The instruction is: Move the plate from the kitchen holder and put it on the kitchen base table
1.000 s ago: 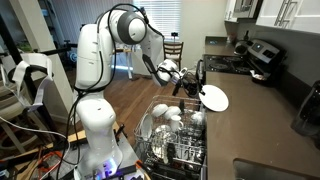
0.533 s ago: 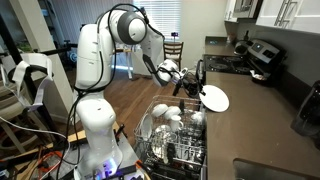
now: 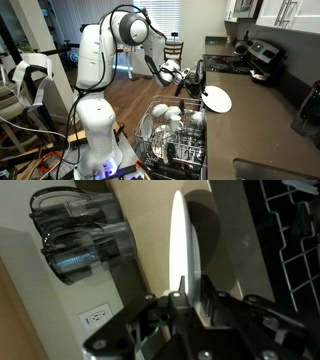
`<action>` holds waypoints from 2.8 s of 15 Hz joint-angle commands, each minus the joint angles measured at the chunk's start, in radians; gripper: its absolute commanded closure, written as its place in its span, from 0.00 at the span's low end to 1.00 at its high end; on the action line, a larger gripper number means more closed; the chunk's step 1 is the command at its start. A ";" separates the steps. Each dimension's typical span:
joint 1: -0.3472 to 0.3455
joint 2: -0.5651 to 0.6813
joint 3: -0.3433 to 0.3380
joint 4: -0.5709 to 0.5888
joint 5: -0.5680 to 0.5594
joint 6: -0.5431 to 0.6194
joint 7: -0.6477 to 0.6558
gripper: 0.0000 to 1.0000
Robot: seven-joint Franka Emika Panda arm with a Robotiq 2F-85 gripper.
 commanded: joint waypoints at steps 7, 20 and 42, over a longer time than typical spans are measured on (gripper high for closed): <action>-0.015 0.028 0.005 0.039 0.053 0.008 -0.052 0.94; -0.016 0.047 0.003 0.040 0.064 0.013 -0.055 0.93; -0.029 0.067 -0.012 0.088 0.105 0.012 -0.090 0.58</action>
